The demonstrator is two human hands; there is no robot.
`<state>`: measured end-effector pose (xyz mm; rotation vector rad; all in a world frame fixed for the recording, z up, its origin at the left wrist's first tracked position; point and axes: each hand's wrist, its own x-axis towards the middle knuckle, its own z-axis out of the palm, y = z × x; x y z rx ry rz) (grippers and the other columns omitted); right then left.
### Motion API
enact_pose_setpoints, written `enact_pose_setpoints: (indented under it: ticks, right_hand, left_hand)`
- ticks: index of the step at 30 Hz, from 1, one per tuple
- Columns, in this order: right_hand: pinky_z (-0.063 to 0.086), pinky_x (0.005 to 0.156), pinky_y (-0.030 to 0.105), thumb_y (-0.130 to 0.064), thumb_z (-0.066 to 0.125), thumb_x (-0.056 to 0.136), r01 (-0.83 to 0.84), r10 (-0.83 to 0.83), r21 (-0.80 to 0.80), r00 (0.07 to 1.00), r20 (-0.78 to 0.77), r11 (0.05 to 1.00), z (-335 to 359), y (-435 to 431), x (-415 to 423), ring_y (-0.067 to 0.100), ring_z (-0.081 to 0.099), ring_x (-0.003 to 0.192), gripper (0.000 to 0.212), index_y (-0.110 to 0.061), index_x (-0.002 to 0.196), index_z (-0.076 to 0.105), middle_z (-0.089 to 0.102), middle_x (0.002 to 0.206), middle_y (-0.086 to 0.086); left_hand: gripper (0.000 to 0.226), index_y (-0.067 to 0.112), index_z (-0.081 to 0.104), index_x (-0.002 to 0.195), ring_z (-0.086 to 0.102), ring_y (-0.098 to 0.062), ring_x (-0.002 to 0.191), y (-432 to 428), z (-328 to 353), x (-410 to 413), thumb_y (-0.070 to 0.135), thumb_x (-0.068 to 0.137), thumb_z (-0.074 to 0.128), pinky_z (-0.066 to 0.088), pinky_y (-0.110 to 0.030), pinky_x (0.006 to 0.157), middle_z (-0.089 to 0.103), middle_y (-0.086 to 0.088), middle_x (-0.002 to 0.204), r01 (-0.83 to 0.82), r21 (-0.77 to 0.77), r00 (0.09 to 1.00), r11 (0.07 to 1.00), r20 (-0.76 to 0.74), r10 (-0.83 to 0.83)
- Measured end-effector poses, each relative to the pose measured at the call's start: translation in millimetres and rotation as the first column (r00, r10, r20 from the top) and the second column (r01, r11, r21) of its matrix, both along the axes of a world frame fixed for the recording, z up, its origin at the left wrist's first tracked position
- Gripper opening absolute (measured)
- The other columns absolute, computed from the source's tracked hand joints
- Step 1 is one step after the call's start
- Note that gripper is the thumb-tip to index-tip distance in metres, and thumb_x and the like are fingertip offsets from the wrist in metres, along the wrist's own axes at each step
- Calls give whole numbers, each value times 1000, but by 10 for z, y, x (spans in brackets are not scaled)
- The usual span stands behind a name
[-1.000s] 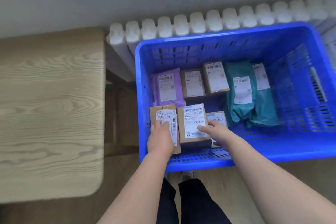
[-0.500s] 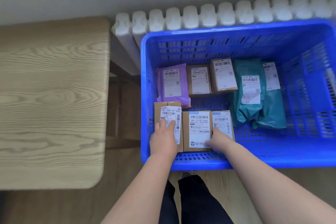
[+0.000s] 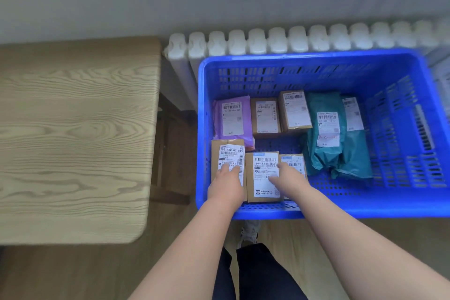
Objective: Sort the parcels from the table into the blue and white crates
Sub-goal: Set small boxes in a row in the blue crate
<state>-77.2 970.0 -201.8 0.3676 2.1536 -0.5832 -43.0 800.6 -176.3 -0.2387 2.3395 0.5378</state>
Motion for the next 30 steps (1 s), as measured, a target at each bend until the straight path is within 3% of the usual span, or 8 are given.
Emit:
enact_pose_setpoints:
  ticks: [2, 8, 10, 14, 17, 21, 25, 30]
  right_hand:
    - [38, 81, 28, -28, 53, 98, 40, -43, -54, 998, -50, 998, 192, -81, -40, 26, 57, 112, 54, -14, 148, 38, 53, 140, 9]
    - [42, 76, 28, -31, 57, 96, 35, -108, -231, 944, -312, 972, 831, -522, -293, 20, 58, 104, 46, -16, 138, 52, 59, 133, 6]
    - [43, 72, 28, -33, 60, 95, 35, -160, -341, 925, -345, 939, 1076, -736, -392, 18, 59, 99, 43, -18, 135, 55, 61, 129, 4]
    - [48, 84, 31, -38, 66, 91, 14, -232, -503, 899, -373, 864, 1506, -1267, -503, 16, 62, 102, 39, -19, 124, 62, 67, 118, 1]
    - [49, 73, 26, -36, 66, 91, -166, -78, -523, 908, -412, 836, 1797, -1811, -367, 13, 62, 91, 37, -19, 124, 61, 67, 115, 0]
    - [47, 90, 30, -38, 67, 89, -385, 150, -415, 856, -495, 825, 2037, -2462, -132, 17, 62, 105, 42, -21, 128, 61, 63, 123, 2]
    - [45, 89, 29, -37, 64, 92, -530, 324, -315, 791, -519, 787, 2145, -3075, 149, 21, 59, 115, 47, -19, 135, 56, 57, 134, 7]
    - [43, 102, 34, -36, 64, 92, -637, 440, -256, 719, -537, 727, 2214, -4056, 661, 22, 53, 126, 48, -17, 136, 55, 54, 141, 7]
  left_hand:
    - [51, 25, 40, 148, 37, -21, 137, -3, 206, -41, 13, 99, 43, 44, -42, 103, 33, 4, 155, -19, 58, 994, 998, -104, 25]
    - [44, 24, 56, 136, 55, -21, 121, -426, 822, -267, 10, 96, 44, 47, -36, 95, 56, 4, 136, -274, 125, 862, 954, -407, 301]
    - [46, 23, 57, 136, 55, -22, 120, -641, 949, -303, 9, 93, 46, 46, -34, 93, 56, 2, 134, -343, 106, 816, 933, -458, 352]
    - [44, 21, 61, 132, 57, -22, 120, -1079, 1138, -174, 10, 90, 51, 46, -30, 94, 61, 0, 132, -475, 166, 748, 864, -441, 496]
    - [41, 20, 62, 131, 59, -23, 118, -1570, 1308, 102, 14, 91, 54, 45, -28, 93, 65, -1, 131, -603, 237, 645, 762, -418, 640]
    - [40, 22, 60, 132, 60, -23, 116, -2252, 1481, 490, 16, 93, 53, 44, -26, 88, 64, -1, 130, -703, 235, 546, 671, -427, 721]
    - [35, 21, 61, 129, 61, -22, 110, -2892, 1627, 937, 19, 95, 53, 41, -23, 79, 65, -1, 124, -760, 246, 471, 602, -430, 770]
    - [36, 23, 56, 134, 61, -22, 108, -3866, 1830, 1673, 18, 99, 48, 50, -29, 85, 63, 0, 127, -806, 216, 426, 552, -436, 793]
